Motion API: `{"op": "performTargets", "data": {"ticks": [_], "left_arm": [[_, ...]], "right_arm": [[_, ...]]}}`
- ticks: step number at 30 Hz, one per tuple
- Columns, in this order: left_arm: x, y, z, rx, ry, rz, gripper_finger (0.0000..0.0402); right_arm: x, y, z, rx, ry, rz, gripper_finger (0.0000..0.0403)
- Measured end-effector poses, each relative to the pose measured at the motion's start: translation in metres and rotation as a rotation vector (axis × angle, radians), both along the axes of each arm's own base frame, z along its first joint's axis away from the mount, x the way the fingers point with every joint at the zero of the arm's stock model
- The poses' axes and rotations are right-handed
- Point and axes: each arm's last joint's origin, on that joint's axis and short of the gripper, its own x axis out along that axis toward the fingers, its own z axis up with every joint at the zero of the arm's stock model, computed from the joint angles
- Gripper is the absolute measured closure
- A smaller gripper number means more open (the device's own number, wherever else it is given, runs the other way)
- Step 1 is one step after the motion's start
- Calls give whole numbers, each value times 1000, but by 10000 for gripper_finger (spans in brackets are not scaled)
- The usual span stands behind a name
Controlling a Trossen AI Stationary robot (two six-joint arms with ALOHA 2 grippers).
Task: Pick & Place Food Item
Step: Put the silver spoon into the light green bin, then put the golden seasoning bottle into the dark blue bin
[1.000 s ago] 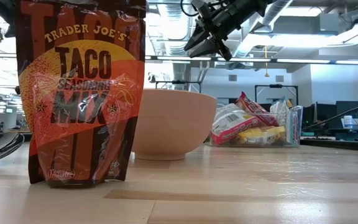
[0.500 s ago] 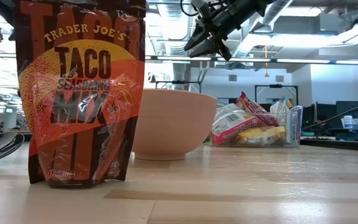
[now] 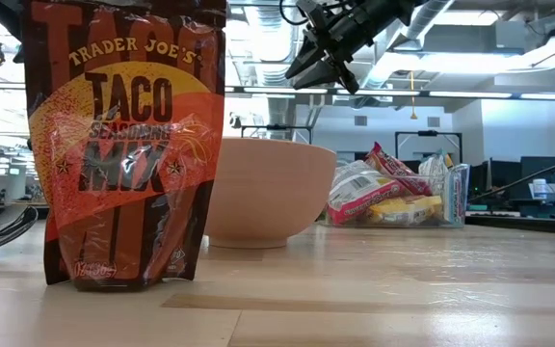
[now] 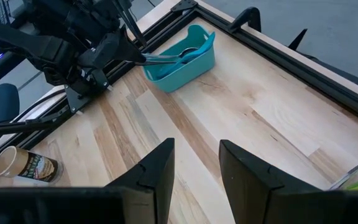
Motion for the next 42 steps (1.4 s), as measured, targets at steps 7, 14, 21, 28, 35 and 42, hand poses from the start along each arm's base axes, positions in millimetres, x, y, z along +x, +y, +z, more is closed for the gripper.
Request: {"op": "performTargets", "data": {"ticks": [7, 14, 21, 28, 35, 42], "left_arm": [[0, 0, 0, -1, 1, 0, 385], [0, 0, 0, 0, 3, -4, 363], [-1, 0, 0, 7, 15, 1, 323], [-1, 1, 0, 37, 47, -45, 314], [0, 1, 0, 56, 61, -84, 320], [0, 2, 2, 72, 46, -81, 335]], "right_arm": [[0, 0, 0, 1, 0, -1, 282], [0, 0, 0, 2, -1, -1, 282], [0, 0, 0, 2, -1, -1, 282], [0, 0, 0, 2, -1, -1, 282], [0, 0, 0, 0, -6, -1, 282], [0, 0, 0, 0, -6, -1, 282]]}}
